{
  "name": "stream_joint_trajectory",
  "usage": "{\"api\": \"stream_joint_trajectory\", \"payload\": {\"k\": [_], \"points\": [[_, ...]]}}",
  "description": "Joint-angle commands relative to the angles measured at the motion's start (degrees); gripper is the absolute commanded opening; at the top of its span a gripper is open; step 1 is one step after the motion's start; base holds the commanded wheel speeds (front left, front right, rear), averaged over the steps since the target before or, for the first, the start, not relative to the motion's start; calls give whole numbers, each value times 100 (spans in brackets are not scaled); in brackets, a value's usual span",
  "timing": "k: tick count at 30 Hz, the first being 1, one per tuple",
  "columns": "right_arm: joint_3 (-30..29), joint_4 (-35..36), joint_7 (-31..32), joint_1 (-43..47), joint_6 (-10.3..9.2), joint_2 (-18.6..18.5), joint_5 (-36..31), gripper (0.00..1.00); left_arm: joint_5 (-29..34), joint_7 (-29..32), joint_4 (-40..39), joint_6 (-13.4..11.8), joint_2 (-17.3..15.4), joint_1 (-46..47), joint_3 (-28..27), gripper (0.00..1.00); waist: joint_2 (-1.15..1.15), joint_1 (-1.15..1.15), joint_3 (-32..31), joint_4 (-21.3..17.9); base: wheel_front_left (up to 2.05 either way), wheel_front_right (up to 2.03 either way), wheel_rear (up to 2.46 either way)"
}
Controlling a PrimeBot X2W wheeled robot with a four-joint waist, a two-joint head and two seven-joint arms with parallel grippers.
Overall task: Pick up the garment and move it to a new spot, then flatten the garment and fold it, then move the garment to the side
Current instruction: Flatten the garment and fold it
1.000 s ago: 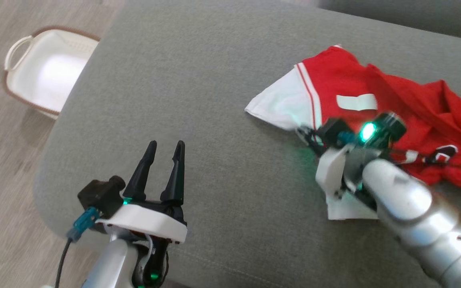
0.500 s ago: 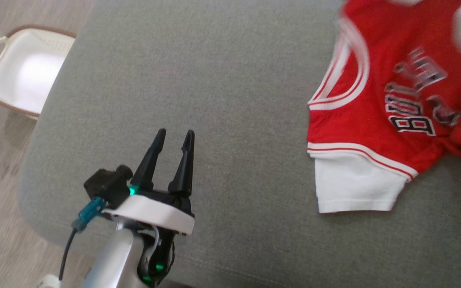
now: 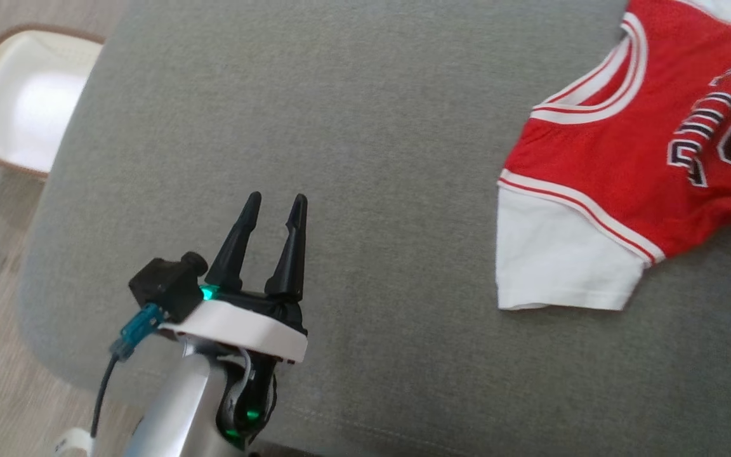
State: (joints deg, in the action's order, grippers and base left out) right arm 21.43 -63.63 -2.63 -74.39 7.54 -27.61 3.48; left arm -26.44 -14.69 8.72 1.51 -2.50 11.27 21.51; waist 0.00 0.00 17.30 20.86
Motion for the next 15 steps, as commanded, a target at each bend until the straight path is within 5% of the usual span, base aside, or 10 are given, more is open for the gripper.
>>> {"api": "stream_joint_trajectory", "payload": {"k": [1,15], "points": [[5,153,-79,0,-5,54,15,100,-2,-30,-175,-15,-38,220,-196,100,0,0,-59,-95,0,0,0],[315,865,-1060,1361,-5,751,1111,100,214,-30,-176,24,-38,33,-653,100,0,0,-736,-1222,0,0,0]]}}
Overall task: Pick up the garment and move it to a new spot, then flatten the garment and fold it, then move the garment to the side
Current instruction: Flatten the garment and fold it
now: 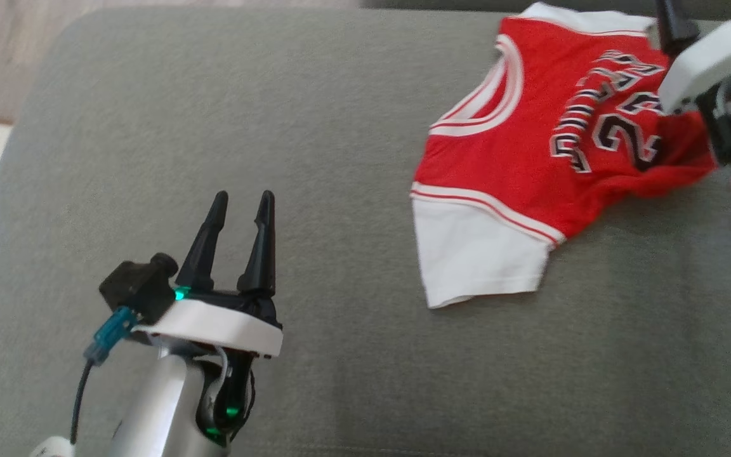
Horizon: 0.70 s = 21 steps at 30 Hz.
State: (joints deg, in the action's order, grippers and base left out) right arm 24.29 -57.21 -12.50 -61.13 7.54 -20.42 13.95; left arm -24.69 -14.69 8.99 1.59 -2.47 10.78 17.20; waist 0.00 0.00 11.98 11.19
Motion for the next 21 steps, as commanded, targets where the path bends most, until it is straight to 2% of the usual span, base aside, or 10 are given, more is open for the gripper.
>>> {"api": "stream_joint_trajectory", "payload": {"k": [1,7,8,10,13,17,21], "points": [[-9,385,-110,194,-5,43,155,100,49,-30,-213,18,-41,57,-250,100,0,0,-248,-337,0,0,0],[-601,1541,-218,1461,-5,141,432,100,69,-30,-273,9,-41,-29,-318,100,0,0,-447,-702,0,0,0],[-950,1993,-231,2006,-5,285,401,100,62,-30,-286,-5,-41,-58,-343,100,0,0,-499,-804,0,0,0],[-1332,2462,-238,2596,-5,509,295,100,52,-30,-294,-14,-41,-88,-372,100,0,0,-524,-898,0,0,0],[-1946,3171,-244,3511,-5,1032,138,100,49,-30,-295,-8,-41,-120,-419,100,0,0,-550,-1015,0,0,0],[-2335,3985,-246,4546,-5,1581,-100,100,17,-30,-418,15,-41,-129,-566,100,0,0,-506,-1169,0,0,0],[-2431,4412,-233,5025,-5,1727,-187,100,117,-30,-356,52,-41,-122,-637,100,0,0,-456,-1299,0,0,0]]}}
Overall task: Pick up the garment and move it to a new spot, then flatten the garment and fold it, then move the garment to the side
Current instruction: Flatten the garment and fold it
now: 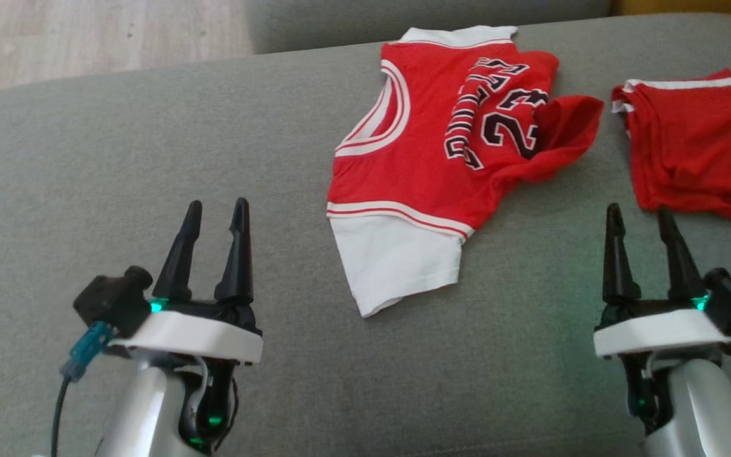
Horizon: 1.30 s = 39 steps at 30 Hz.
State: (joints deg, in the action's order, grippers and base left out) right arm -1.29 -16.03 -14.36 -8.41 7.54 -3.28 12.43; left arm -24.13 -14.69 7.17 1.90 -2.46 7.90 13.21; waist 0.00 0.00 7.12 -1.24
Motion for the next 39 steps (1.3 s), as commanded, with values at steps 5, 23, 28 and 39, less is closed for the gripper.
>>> {"api": "stream_joint_trajectory", "payload": {"k": [5,23,28,39], "points": [[148,580,21,-182,-5,35,-67,100,140,-30,-76,49,-42,249,-281,100,0,0,118,-165,0,0,0],[403,816,96,-238,-5,39,165,100,535,61,2741,-33,-42,2005,456,100,0,0,712,-710,0,0,0],[454,765,57,-304,-5,40,228,100,497,104,3431,-6,-42,2480,582,100,0,0,823,-868,0,0,0],[544,655,-19,-412,-5,40,342,100,405,332,4618,86,-43,3118,805,100,0,0,970,-1184,0,0,0]]}}
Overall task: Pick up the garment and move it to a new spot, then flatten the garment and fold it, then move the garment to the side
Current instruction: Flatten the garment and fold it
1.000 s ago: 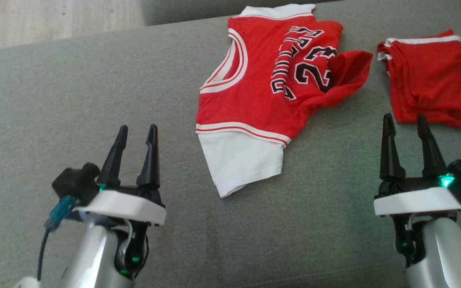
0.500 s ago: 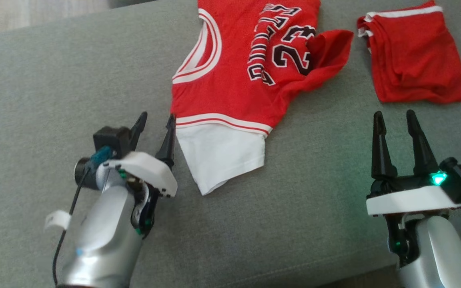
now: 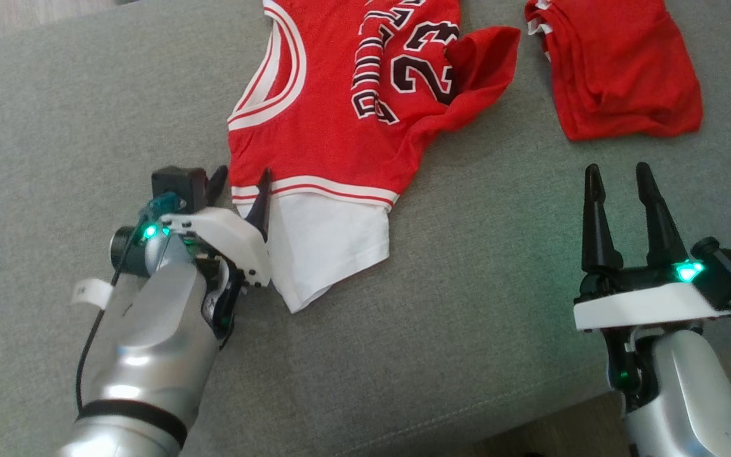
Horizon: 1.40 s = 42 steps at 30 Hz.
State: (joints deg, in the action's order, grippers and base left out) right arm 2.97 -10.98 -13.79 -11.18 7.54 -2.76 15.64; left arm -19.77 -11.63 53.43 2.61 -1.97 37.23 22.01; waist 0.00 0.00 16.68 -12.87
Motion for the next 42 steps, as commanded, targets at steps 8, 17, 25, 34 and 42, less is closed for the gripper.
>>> {"api": "stream_joint_trajectory", "payload": {"k": [8,17,25,34,42], "points": [[76,90,-100,-133,-5,-12,0,100,-223,-209,301,73,-91,351,-72,0,0,0,-59,82,0,0,0],[39,92,-98,-113,-5,-12,-103,100,-303,-333,-416,-28,-149,272,-463,0,0,0,-232,410,0,0,0],[-25,142,24,-35,-5,-12,-194,100,-131,-336,-1799,-218,-217,-441,-1350,0,0,0,-429,844,0,0,0],[-104,180,218,103,-5,-12,-276,100,37,-336,-2130,-173,-143,-1264,-1840,0,0,0,-637,1329,0,0,0],[-134,175,353,231,-5,-12,-293,100,95,-336,-2337,-93,-100,-1552,-1965,100,0,0,-819,1581,0,0,0]]}}
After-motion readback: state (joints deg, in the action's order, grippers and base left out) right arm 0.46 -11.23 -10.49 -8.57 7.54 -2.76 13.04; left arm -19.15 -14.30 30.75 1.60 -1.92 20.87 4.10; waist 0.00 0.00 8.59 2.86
